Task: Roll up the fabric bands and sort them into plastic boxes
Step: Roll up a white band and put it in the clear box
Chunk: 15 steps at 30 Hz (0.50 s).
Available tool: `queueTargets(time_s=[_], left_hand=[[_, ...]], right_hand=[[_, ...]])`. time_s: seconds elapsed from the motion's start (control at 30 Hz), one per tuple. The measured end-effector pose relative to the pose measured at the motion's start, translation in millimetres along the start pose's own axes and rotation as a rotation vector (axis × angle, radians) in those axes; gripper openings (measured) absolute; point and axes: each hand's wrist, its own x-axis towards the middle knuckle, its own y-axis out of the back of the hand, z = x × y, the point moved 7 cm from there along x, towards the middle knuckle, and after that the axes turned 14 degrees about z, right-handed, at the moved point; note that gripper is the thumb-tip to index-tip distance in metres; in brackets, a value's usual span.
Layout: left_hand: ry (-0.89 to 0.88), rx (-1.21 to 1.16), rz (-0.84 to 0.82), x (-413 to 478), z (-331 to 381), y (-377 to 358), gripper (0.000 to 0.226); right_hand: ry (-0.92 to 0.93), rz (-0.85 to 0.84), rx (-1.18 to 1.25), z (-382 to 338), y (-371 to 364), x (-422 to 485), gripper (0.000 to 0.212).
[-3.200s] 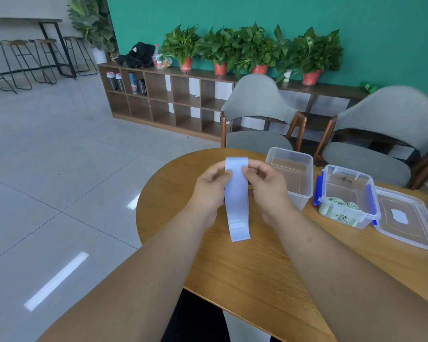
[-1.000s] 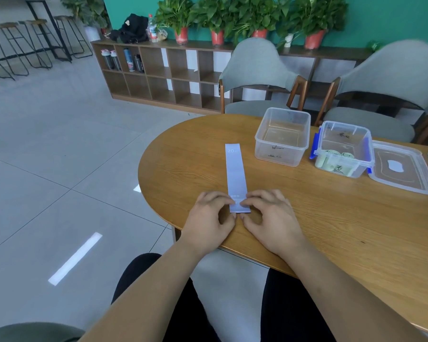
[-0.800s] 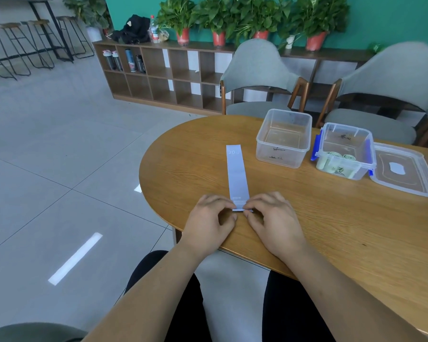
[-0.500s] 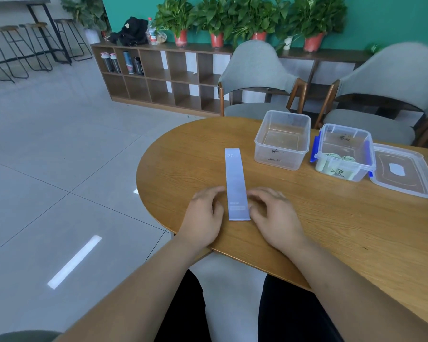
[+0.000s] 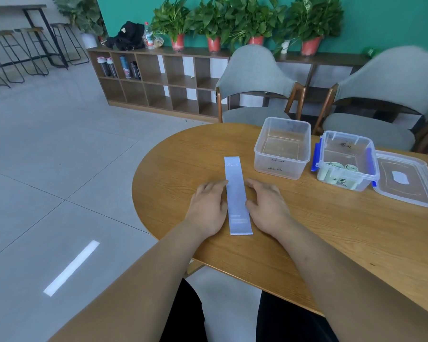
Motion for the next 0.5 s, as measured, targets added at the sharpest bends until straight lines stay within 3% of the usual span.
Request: queueTargets(time_s=[0.23,0.4,0.5], left_hand=[[-0.061,0.148,-0.139,-2.1,4.2,-6.1,0.050],[-0.146,0.021,-0.023,-22.9,13.6,12.1,0.047],[-0.197,-0.014,-0.040,-47.5,12.7,10.6,0.044]], right_hand=[[0.150,-0.136,-0.181,-7.0,-9.0,5.4,0.050],[0.207,-0.086,-0.153,-8.0,4.8,-13.6,0.049],[0.257,-0.092,-0.144,-5.5,7.6,-38.5,0.048]])
